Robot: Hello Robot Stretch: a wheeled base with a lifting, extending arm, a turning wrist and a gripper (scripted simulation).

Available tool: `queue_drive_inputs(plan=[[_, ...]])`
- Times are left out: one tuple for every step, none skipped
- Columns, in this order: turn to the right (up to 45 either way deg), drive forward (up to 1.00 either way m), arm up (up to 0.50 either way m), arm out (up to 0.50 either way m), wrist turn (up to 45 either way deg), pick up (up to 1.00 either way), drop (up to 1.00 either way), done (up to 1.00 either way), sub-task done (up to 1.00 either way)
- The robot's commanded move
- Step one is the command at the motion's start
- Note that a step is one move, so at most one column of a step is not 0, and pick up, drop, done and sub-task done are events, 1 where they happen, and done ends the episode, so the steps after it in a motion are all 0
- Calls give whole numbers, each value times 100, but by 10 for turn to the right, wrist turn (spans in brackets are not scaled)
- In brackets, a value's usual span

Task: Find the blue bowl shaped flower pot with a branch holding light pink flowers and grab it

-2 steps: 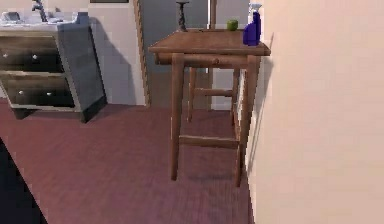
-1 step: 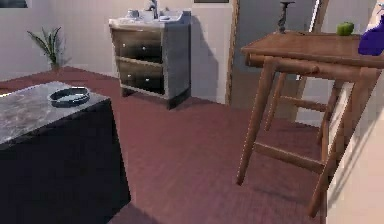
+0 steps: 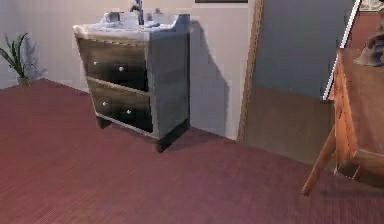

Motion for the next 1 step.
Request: queue_drive_inputs(plan=[[-30, 0, 0, 0, 0, 0, 0, 0, 0]])
